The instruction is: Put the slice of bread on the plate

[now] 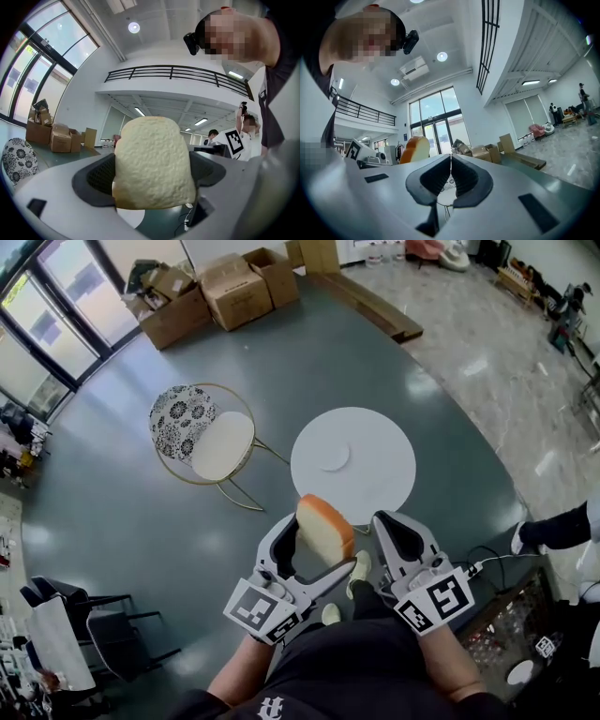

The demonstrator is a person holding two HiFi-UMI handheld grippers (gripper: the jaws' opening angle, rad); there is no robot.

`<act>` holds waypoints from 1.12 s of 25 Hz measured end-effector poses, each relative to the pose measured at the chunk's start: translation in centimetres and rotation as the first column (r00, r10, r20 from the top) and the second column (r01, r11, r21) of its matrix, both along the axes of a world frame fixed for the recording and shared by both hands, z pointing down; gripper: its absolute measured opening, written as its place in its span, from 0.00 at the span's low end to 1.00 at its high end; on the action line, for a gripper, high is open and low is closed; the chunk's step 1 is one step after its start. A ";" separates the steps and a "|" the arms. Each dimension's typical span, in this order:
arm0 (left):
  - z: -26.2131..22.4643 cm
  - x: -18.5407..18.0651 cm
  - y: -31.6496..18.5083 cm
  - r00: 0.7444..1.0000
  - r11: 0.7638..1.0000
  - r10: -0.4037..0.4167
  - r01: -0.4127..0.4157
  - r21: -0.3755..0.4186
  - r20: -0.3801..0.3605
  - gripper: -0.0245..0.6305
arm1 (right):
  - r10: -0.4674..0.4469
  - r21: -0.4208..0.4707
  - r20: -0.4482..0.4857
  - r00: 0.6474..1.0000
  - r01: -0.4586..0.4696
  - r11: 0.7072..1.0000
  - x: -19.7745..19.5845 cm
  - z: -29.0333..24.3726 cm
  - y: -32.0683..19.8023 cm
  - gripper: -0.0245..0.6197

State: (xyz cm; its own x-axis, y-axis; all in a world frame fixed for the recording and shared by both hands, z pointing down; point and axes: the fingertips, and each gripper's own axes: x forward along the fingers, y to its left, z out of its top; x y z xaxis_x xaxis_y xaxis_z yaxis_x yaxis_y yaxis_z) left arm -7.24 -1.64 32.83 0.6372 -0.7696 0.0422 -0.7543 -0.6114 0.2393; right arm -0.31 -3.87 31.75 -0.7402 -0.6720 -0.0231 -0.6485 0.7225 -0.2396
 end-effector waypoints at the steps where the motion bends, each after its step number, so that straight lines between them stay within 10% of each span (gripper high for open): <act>1: 0.1 0.1 -1.1 1.000 1.000 -0.009 0.009 -0.007 0.000 0.80 | -0.008 -0.001 0.002 1.000 0.008 1.000 0.0 -0.2 -1.1 0.05; 28: 8.7 -0.2 -21.0 0.990 0.985 -0.093 0.107 -0.137 0.106 0.80 | -0.080 -0.096 0.008 0.997 0.080 0.992 -0.1 4.0 -20.7 0.05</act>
State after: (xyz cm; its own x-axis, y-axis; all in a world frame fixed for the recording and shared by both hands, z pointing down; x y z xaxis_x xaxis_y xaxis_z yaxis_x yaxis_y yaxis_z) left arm -7.48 -22.68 41.51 0.5446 -0.8108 0.2145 -0.8341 -0.4968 0.2398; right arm -0.43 -24.56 35.70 -0.7917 -0.6099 0.0359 -0.5885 0.7454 -0.3133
